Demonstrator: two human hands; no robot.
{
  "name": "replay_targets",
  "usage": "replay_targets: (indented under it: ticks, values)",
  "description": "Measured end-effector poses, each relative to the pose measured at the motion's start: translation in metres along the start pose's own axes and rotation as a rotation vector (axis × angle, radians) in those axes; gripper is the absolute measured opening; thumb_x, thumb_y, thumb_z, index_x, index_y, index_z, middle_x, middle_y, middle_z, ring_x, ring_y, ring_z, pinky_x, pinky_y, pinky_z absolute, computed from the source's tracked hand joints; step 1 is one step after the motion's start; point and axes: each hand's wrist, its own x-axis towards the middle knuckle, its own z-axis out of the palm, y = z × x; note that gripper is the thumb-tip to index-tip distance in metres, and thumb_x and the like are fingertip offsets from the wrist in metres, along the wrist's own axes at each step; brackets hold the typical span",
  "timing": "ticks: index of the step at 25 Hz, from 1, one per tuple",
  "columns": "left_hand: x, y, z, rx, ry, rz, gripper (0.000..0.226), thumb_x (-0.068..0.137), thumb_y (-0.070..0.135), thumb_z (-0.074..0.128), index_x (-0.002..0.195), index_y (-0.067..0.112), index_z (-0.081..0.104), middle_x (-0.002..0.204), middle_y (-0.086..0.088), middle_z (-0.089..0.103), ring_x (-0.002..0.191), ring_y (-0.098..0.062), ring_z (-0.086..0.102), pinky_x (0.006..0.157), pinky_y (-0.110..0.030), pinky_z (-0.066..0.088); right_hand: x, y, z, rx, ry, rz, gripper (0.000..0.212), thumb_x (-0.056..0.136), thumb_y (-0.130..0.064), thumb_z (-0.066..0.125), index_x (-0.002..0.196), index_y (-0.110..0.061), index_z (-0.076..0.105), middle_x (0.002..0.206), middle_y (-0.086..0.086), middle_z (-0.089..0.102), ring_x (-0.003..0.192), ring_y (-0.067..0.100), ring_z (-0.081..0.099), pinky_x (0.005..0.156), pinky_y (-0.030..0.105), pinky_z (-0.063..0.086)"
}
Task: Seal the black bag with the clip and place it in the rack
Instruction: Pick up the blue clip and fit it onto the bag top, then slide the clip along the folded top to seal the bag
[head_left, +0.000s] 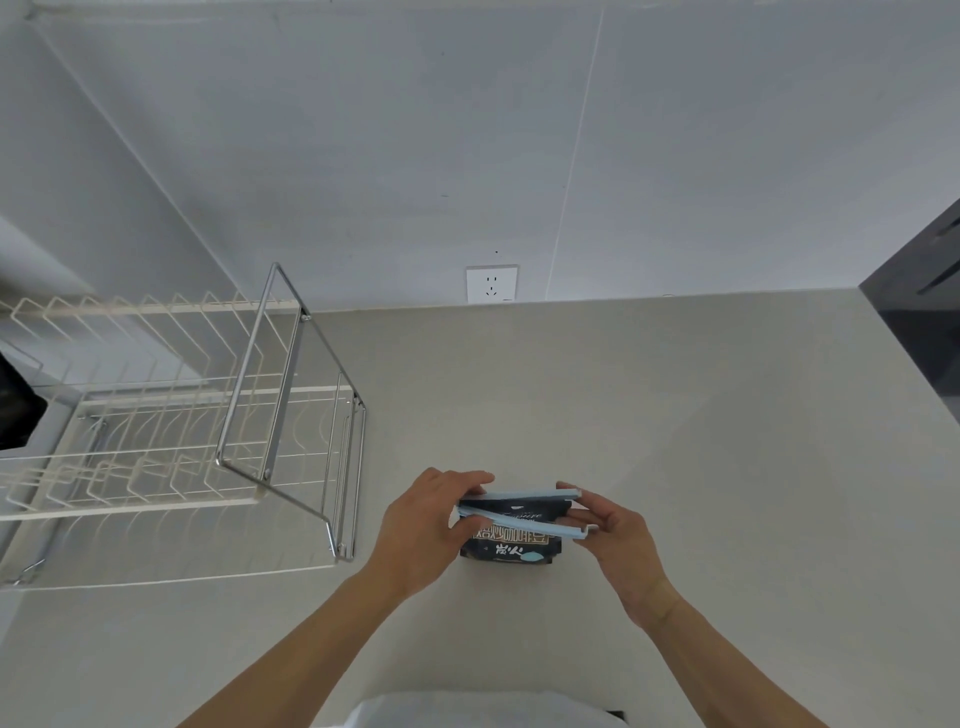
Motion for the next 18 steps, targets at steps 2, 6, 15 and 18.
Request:
replay_targets:
  ticks: [2,6,15,18]
  values:
    - [0.003,0.004,0.002,0.054,0.014,0.039,0.043,0.082,0.027,0.073,0.123,0.034,0.06,0.105,0.019,0.065,0.094,-0.004,0.05,0.072,-0.028,0.052,0.0,0.001,0.0,-0.047,-0.007,-0.014,0.054,0.084,0.011,0.061,0.116,-0.032,0.068,0.075,-0.01,0.078,0.076,-0.001,0.07,0.073,0.004,0.048]
    - [0.007,0.008,0.005,0.106,0.009,0.081,0.03,0.084,0.03,0.07,0.114,0.03,0.067,0.105,0.013,0.064,0.095,-0.009,0.051,0.067,-0.028,0.052,-0.002,0.002,-0.005,-0.026,-0.013,-0.016,0.051,0.083,0.001,0.069,0.122,-0.032,0.066,0.07,-0.007,0.076,0.076,0.001,0.069,0.075,0.008,0.05]
    - [0.008,0.009,0.007,0.096,-0.027,0.111,0.023,0.086,0.023,0.068,0.108,0.024,0.066,0.103,0.01,0.063,0.098,-0.012,0.05,0.075,-0.026,0.048,-0.003,-0.003,-0.011,0.012,0.026,-0.035,0.031,0.07,0.001,0.081,0.092,-0.021,0.079,0.079,0.007,0.075,0.065,0.01,0.063,0.061,0.016,0.053]
    - [0.01,0.009,0.007,0.125,-0.038,0.126,0.022,0.085,0.023,0.068,0.107,0.023,0.065,0.103,0.008,0.063,0.097,-0.014,0.052,0.077,-0.029,0.049,-0.002,-0.004,-0.01,-0.052,0.079,-0.058,0.025,0.07,-0.002,0.082,0.087,-0.02,0.079,0.081,0.007,0.077,0.065,0.003,0.063,0.061,0.014,0.052]
